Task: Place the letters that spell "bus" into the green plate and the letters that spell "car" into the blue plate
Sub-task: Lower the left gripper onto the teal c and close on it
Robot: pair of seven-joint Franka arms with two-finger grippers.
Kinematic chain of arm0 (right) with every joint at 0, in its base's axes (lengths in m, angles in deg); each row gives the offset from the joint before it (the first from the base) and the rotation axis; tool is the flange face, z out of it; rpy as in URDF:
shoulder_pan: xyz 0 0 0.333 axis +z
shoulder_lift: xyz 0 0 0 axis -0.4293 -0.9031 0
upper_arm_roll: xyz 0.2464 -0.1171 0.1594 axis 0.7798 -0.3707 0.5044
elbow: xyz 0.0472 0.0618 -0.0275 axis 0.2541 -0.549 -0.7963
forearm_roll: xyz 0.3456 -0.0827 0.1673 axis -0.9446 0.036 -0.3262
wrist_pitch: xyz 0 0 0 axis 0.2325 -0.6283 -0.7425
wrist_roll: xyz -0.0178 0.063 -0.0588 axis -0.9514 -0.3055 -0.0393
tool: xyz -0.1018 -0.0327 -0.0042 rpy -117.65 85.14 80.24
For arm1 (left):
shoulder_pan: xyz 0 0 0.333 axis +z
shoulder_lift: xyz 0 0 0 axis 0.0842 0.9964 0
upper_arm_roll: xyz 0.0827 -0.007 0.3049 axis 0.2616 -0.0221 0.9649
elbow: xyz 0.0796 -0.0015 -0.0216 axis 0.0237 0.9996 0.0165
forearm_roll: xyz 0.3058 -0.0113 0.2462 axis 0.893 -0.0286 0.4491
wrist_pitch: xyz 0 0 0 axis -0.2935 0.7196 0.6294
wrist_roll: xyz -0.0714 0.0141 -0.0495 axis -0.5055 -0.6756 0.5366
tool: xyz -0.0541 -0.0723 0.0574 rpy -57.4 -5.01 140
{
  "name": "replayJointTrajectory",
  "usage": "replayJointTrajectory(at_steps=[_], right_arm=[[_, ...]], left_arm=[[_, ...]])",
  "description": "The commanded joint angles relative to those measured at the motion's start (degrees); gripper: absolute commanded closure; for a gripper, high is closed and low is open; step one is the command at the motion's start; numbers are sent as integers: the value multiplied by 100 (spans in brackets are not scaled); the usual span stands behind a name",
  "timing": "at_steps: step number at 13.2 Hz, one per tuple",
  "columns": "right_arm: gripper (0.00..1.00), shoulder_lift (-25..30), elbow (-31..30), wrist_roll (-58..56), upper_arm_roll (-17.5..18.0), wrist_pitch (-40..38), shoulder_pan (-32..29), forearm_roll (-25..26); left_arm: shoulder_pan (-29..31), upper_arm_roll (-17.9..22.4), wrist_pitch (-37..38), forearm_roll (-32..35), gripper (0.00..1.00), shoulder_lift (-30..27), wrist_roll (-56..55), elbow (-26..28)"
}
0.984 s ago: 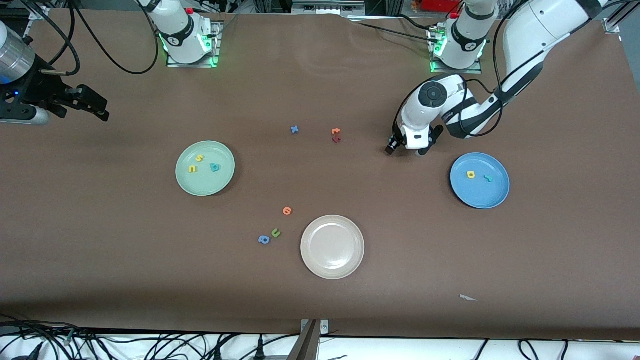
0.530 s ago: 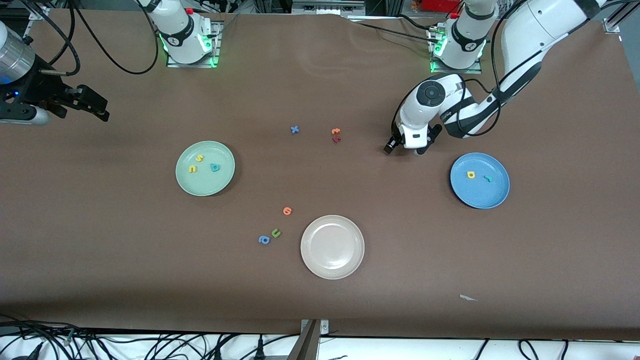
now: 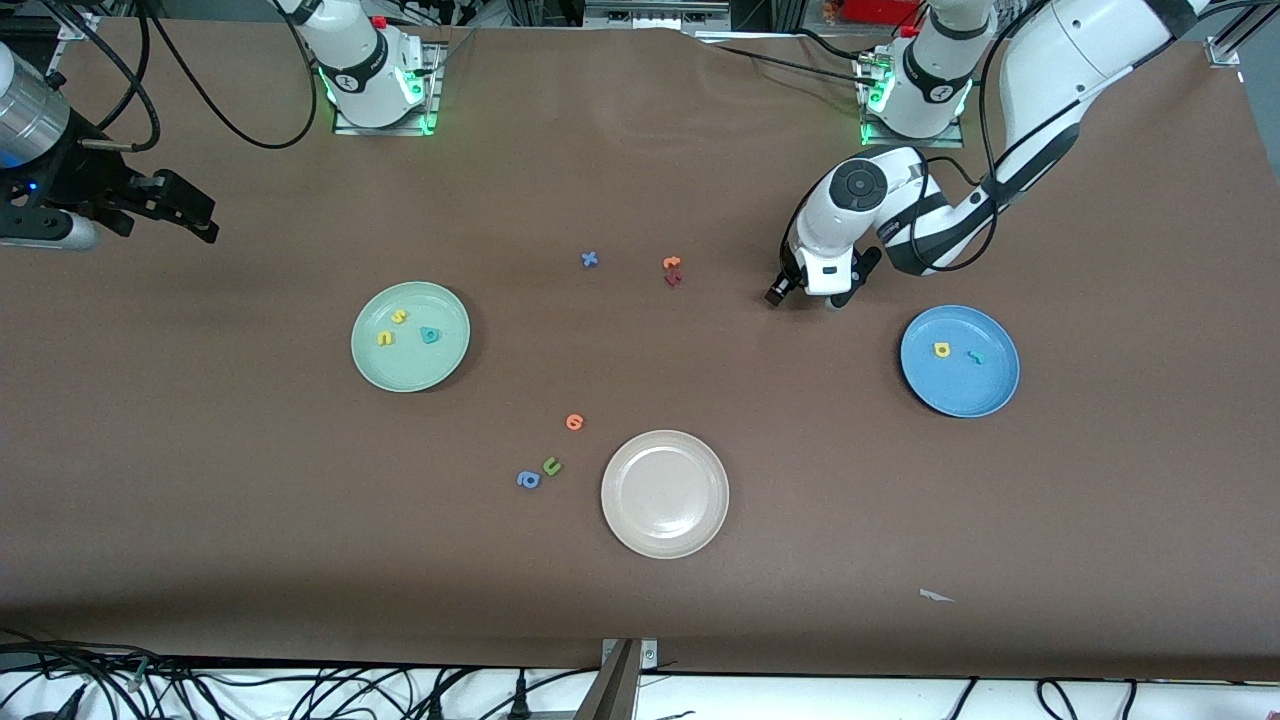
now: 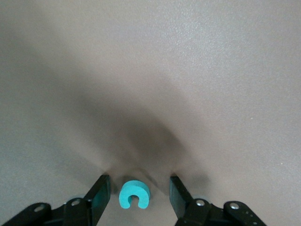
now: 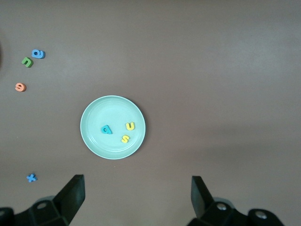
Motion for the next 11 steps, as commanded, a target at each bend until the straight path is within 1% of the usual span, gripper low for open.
replayJointTrajectory(at_steps=[1, 6, 11], right_arm=[[0, -65, 166, -77, 56, -135, -84, -2], [0, -65, 175, -77, 56, -135, -84, 7], [0, -65, 166, -77, 65, -135, -84, -2]], left_arm=[[-93, -1, 22, 191, 38, 39, -276, 17], [-181, -1, 22, 164, 38, 48, -346, 17], [-137, 8, 31, 155, 39, 48, -303, 17]])
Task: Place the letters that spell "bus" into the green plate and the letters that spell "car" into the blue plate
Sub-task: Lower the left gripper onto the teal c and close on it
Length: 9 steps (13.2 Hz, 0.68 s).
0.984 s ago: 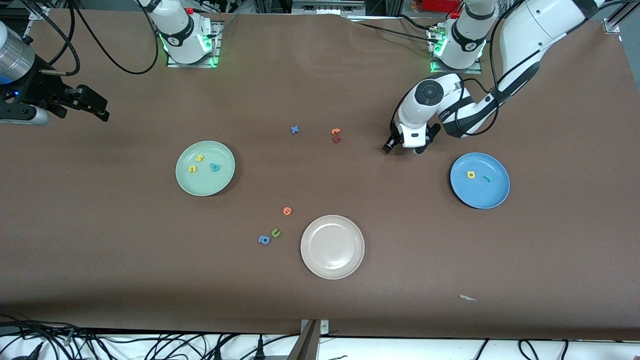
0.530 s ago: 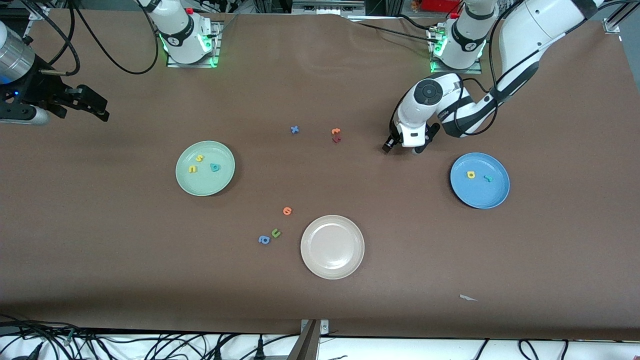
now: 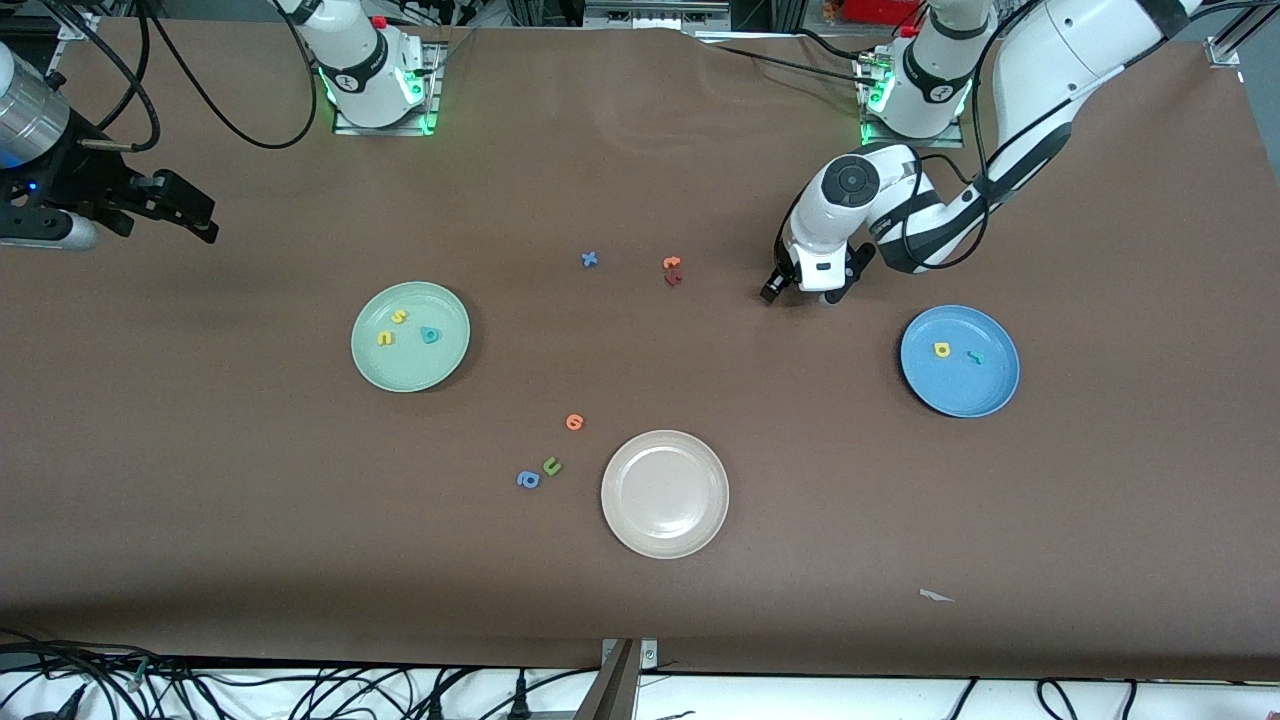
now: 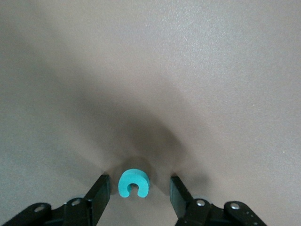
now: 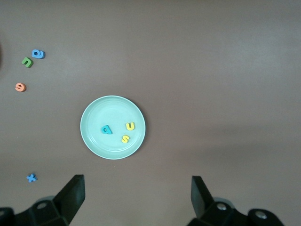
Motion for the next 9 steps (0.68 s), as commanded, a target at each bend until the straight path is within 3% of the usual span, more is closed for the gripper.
replayJointTrajectory(at_steps=[1, 4, 6, 9], right_arm=[[0, -64, 164, -68, 56, -143, -84, -2], [0, -55, 164, -77, 65, -143, -84, 7], [0, -64, 164, -77, 65, -143, -84, 7], [0, -64, 164, -77, 56, -143, -84, -2]], left_arm=[[24, 8, 28, 155, 39, 48, -125, 17], [42, 0, 37, 155, 40, 39, -116, 17], [51, 0, 37, 164, 56, 39, -116, 17], [155, -9, 37, 164, 63, 31, -107, 17]])
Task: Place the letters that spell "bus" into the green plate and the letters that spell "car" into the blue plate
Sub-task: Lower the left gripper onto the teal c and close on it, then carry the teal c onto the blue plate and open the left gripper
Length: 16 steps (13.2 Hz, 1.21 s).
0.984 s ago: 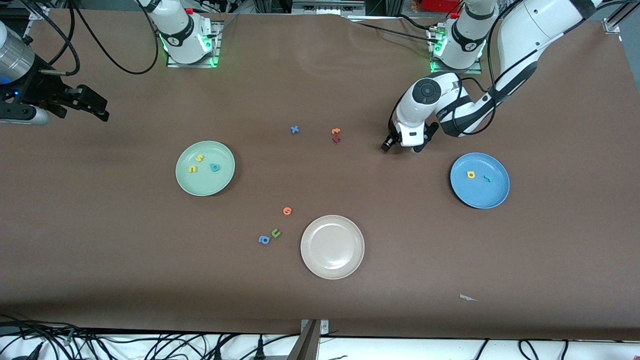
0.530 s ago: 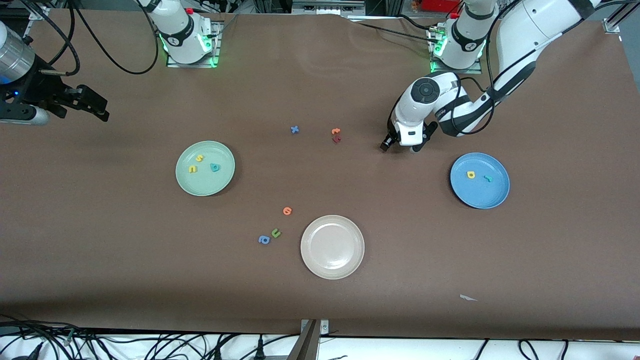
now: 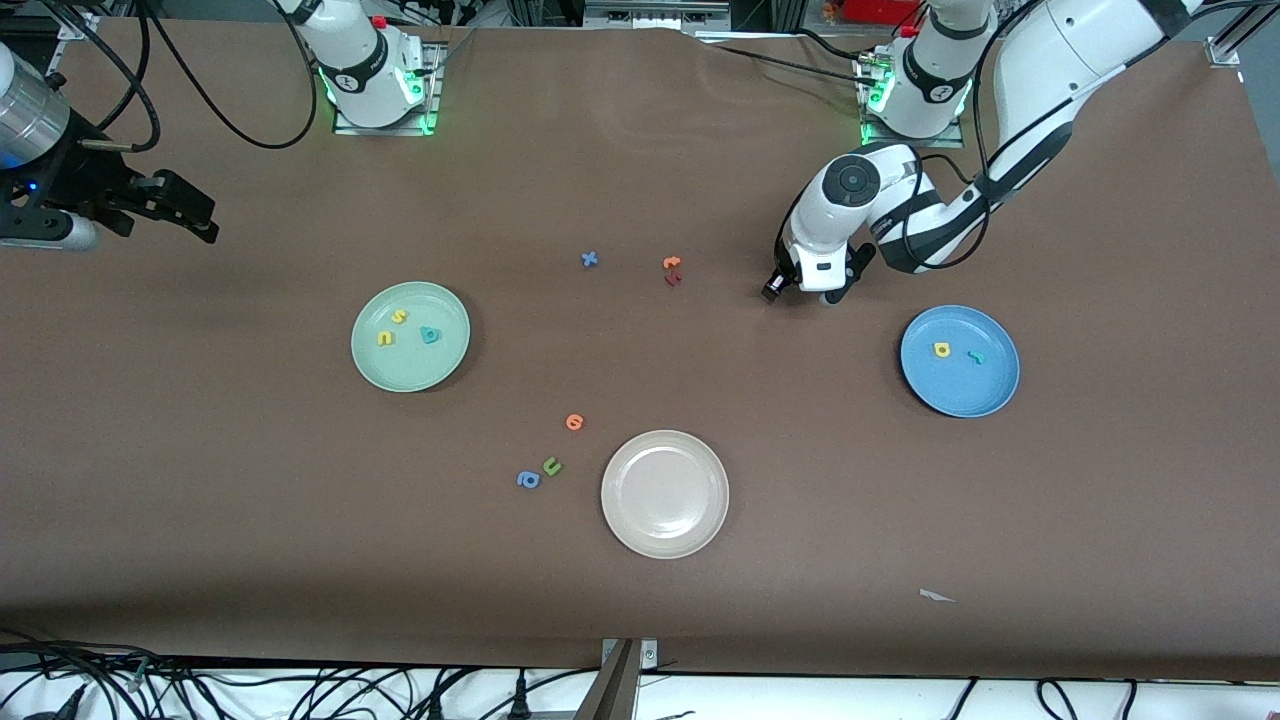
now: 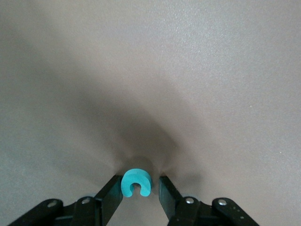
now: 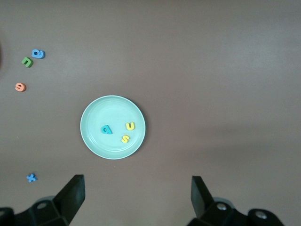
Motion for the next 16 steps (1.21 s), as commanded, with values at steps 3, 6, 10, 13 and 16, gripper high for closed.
replayJointTrajectory(at_steps=[3, 6, 10, 13, 16], right_arm=[[0, -61, 164, -68, 56, -141, -84, -2], [0, -61, 164, -68, 56, -141, -84, -2], [0, -61, 164, -59, 56, -141, -84, -2], [0, -61, 164, -59, 56, -141, -84, -2], [0, -61, 164, -59, 56, -141, -84, -2]], left_arm=[[123, 19, 36, 164, 66, 24, -45, 22], [289, -112, 36, 164, 79, 15, -37, 13], [508, -245, 36, 164, 84, -2, -28, -4], [1743, -1278, 89, 164, 88, -2, 314, -40], [2748, -2115, 894, 147, 88, -2, 831, -250]])
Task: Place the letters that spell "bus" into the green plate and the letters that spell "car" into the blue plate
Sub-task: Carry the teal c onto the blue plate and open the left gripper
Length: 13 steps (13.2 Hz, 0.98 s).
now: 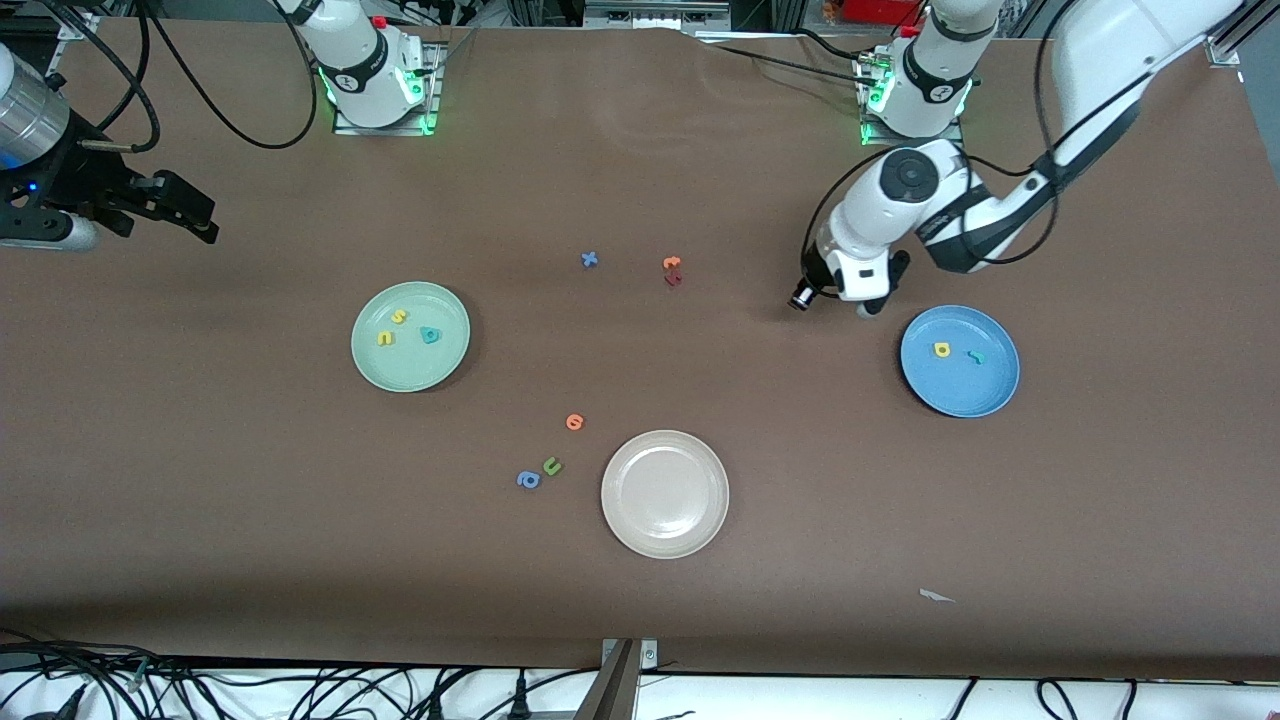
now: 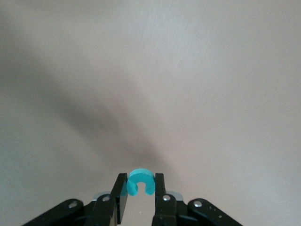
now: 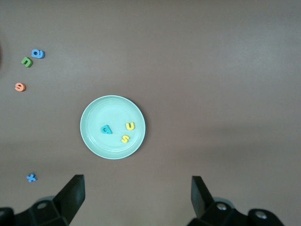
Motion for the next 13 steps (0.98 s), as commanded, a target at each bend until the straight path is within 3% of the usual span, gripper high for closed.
replayJointTrajectory(at_steps=[1, 4, 8, 12, 13], right_arm=[[0, -52, 155, -59, 57, -126, -81, -2], [0, -52, 155, -59, 57, -135, -81, -2], [0, -52, 155, -68, 57, -135, -81, -2], [0, -52, 155, -68, 48, -135, -90, -2], [0, -52, 155, -68, 48, -135, -90, -2]], left_arm=[[838, -603, 738, 120, 89, 1, 661, -241], [1725, -885, 1099, 120, 90, 1, 1934, -304], [2614, -851, 1583, 120, 91, 1, 3851, -392], [2712, -201, 1601, 199, 88, 10, 4821, -436], [2661, -87, 1601, 199, 75, 10, 4822, -514]])
